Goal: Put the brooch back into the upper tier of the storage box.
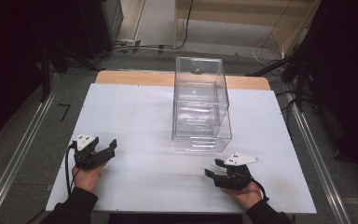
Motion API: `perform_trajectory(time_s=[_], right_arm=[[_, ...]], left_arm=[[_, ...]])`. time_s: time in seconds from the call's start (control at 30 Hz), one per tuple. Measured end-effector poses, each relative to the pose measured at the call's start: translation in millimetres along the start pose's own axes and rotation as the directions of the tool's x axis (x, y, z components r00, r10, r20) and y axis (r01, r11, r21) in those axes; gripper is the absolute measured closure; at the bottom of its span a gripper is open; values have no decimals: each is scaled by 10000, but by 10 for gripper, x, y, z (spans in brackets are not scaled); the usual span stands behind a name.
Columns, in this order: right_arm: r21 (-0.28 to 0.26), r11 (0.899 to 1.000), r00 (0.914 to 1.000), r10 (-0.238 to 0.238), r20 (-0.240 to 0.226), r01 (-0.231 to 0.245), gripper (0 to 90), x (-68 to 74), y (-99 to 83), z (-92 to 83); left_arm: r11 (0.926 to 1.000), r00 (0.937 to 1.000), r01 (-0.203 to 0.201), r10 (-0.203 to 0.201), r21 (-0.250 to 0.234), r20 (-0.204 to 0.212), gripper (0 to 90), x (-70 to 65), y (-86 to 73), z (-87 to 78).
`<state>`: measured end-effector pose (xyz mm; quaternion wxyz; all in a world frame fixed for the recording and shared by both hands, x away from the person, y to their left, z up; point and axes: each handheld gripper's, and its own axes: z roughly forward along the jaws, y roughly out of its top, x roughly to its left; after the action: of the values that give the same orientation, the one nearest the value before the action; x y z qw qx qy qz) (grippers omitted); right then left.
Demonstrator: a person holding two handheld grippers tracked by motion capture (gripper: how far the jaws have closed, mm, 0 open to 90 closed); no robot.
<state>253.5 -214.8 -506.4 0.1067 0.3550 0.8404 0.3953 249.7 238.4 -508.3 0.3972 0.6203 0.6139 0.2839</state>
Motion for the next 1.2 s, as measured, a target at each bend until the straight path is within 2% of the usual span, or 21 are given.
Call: perform_trajectory(time_s=[0.23,0.57,0.83,1.03,1.07,1.2], right_arm=[[64,9998,9998,-178,-39,178,451,27,-6,21],[161,9989,9986,-437,-300,442,577,60,-19,59],[345,9977,9978,-581,-318,591,630,91,-21,89],[382,9966,9973,-724,-140,728,682,104,-22,98],[379,9963,9970,-774,-19,774,718,108,-22,100],[404,9966,9974,-725,48,723,744,101,-21,99]], left_arm=[[10000,10000,-16,16,22,16,293,0,-1,0],[10000,10000,-10,10,34,23,293,0,-1,2],[10000,10000,-8,8,19,10,293,-2,-2,4],[10000,10000,-3,3,16,13,293,-4,-3,6],[10000,10000,-3,3,20,13,294,-4,-3,6],[10000,10000,7,-7,42,19,294,-1,-2,2]])
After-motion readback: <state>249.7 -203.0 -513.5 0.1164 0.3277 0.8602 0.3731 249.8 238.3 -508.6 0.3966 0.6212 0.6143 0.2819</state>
